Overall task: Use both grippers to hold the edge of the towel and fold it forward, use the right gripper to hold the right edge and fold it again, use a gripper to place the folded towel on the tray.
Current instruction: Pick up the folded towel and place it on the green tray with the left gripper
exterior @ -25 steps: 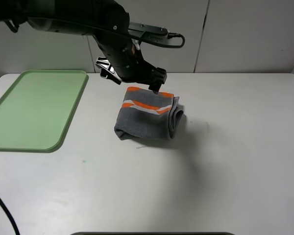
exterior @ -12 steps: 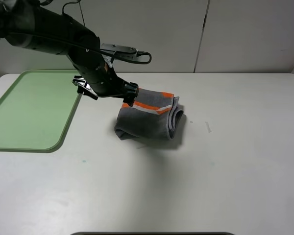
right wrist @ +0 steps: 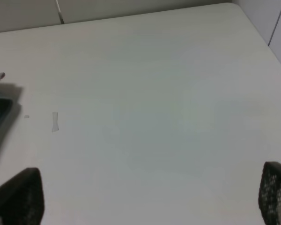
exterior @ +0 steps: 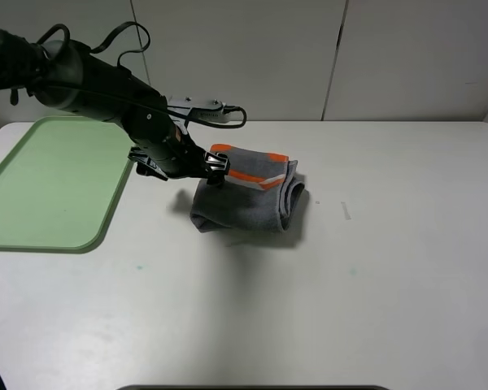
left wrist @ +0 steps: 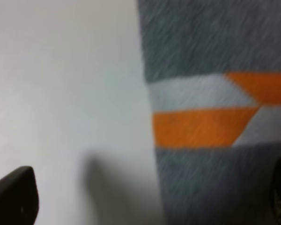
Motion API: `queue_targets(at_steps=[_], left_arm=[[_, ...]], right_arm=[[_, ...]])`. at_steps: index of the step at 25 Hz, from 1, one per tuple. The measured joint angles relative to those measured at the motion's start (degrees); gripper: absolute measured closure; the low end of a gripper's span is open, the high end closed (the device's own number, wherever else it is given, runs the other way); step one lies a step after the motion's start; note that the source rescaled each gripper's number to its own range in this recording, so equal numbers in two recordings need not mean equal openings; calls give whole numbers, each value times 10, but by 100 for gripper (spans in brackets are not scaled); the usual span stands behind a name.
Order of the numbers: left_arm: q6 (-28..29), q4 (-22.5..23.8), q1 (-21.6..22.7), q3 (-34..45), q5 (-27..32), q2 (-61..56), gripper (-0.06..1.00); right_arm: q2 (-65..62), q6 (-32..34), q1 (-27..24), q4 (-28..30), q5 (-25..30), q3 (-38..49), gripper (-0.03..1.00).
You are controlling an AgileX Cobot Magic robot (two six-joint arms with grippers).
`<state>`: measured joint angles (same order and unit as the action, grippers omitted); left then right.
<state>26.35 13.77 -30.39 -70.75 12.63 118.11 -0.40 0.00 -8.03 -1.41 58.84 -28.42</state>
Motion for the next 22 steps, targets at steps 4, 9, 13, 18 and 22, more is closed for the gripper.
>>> queue_targets(at_steps=[4,9,13,18,22], left_arm=[[0,-9,0,0,-40,18,-6],[0,-23,0,0,-63,41,-6],[0,-24,0,-3,-74,52,-6],[0,-24,0,-3,-85,56,-5],[0,-24,-1,-3,-94,58,-3]], right_arm=[[0,0,0,-1,0,0,-3],[0,0,0,-1,0,0,-3],[0,0,0,-1,0,0,-3],[0,0,0,-1,0,0,-3],[0,0,0,-1,0,0,-3]])
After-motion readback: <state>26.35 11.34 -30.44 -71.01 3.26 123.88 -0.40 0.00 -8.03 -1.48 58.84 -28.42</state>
